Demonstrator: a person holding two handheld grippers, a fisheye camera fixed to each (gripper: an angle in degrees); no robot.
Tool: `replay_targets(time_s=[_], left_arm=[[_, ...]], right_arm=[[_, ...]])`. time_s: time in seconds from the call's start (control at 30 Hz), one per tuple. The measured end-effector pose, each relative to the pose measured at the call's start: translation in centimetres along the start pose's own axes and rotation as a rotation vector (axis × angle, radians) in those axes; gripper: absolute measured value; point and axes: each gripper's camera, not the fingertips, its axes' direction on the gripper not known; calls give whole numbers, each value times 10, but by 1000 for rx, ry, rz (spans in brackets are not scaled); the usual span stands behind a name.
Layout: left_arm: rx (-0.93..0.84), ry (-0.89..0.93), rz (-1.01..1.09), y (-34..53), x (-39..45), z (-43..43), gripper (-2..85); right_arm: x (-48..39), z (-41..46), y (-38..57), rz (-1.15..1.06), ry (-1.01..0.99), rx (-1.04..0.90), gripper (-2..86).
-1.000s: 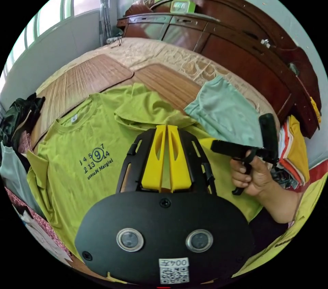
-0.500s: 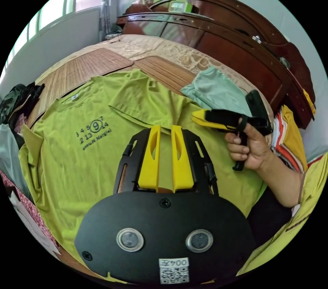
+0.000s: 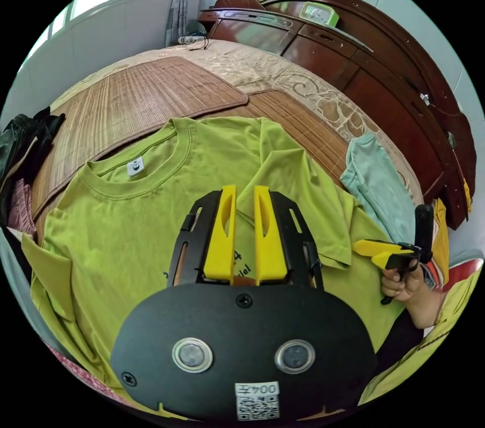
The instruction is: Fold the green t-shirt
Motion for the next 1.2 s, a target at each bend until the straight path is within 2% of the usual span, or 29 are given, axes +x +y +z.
replay_targets(time_s=[0.27,0.4,0.63,0.83,0.93,1.1,1.2], left_arm=[[-45,117,17,-13,-27,-12,73],[-58,126,36,-19,-28,-17,78],[-14,135,-41,-34,-52,-38,100],[-5,171,-41,-45,-58,-42,100],[-22,184,-35,-52,-57,-40,97],[-30,191,-37,-62,-54,-43,90],[-39,180,-39,-67,-51,-43,70]], right_arm=[[12,16,-5,85,-55,9,120],[15,20,-11,95,18,-7,79],[16,24,-11,78,-58,12,121],[19,45,-16,58,-44,-116,60],[19,40,-17,56,-11,-72,54],[55,27,-12,190,-187,39,98],[70,31,-10,247,-231,46,67]])
